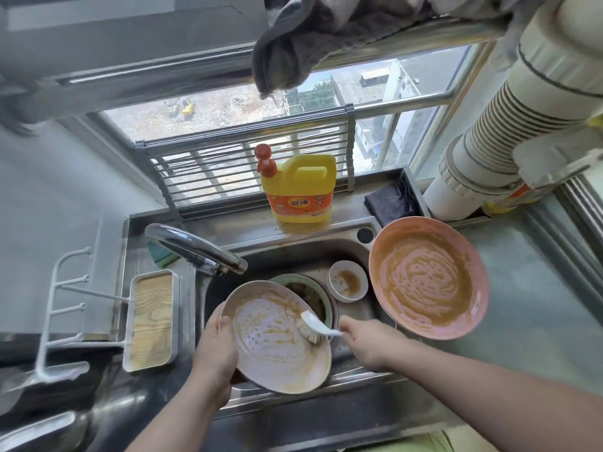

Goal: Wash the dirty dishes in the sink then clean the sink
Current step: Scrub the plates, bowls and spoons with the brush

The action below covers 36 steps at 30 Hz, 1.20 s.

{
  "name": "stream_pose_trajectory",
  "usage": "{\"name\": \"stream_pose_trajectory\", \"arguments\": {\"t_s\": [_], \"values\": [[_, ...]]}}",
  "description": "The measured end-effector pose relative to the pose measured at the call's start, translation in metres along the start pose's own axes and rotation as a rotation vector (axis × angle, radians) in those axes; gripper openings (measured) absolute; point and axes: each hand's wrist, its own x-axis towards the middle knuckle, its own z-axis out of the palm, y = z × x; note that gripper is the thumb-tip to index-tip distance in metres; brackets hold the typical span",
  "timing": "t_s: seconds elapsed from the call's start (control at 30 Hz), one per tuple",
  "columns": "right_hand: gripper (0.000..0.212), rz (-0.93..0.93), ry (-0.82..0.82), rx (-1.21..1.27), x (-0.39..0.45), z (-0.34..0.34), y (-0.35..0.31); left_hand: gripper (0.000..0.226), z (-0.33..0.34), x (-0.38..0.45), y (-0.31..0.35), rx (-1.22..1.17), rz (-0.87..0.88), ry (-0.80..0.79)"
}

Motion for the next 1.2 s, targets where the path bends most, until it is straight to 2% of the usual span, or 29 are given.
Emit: {"name": "stream_pose_trajectory", "arguments": {"t_s": [0.13,0.2,0.27,0.37,0.43,0.53,0.63,0.77,0.83,0.97,1.03,1.1,1.2], "values": [[0.036,-0.1,0.227,-0.205,0.037,-0.003,-0.044,0.043,0.01,-0.003,0.004,0.087,0.024,-0.122],[0.048,-0.109,0.253,-0.215,0.042,-0.004,-0.054,0.044,0.008,0.005,0.013,0.085,0.055,-0.093],[0.052,-0.044,0.201,-0.191,0.036,0.001,-0.048,0.041,0.003,0.015,0.022,0.036,0.081,-0.038],[0.04,0.003,0.076,-0.072,0.008,0.026,-0.04,0.038,-0.002,0.034,0.027,0.033,0.189,0.072],[0.029,-0.056,0.037,0.088,-0.015,0.042,-0.05,0.038,0.001,0.036,0.027,0.033,0.27,0.146],[0.004,-0.186,0.094,0.281,-0.029,0.046,-0.08,0.035,0.012,0.034,0.017,0.035,0.337,0.154],[0.015,-0.203,0.195,0.361,-0.016,0.028,-0.087,0.037,0.023,0.026,0.005,-0.014,0.338,0.06],[0.018,0.054,0.236,0.369,-0.005,0.027,-0.04,0.04,0.021,0.02,0.006,-0.002,0.361,0.078],[0.015,0.009,0.203,0.411,-0.018,0.053,-0.039,0.04,0.017,0.021,0.01,0.021,0.385,0.104],[0.015,-0.213,0.181,0.525,-0.027,0.075,-0.077,0.041,0.014,0.014,0.012,0.117,0.419,0.185],[0.015,-0.183,0.241,0.56,-0.013,0.061,-0.074,0.04,0.009,0.008,0.012,0.099,0.426,0.154],[0.018,-0.051,0.336,0.536,-0.002,0.041,-0.054,0.04,0.007,0.001,0.014,0.025,0.417,0.108],[0.035,-0.009,0.448,0.43,-0.011,0.02,-0.024,0.031,0.007,-0.006,0.013,-0.094,0.335,0.137]]}}
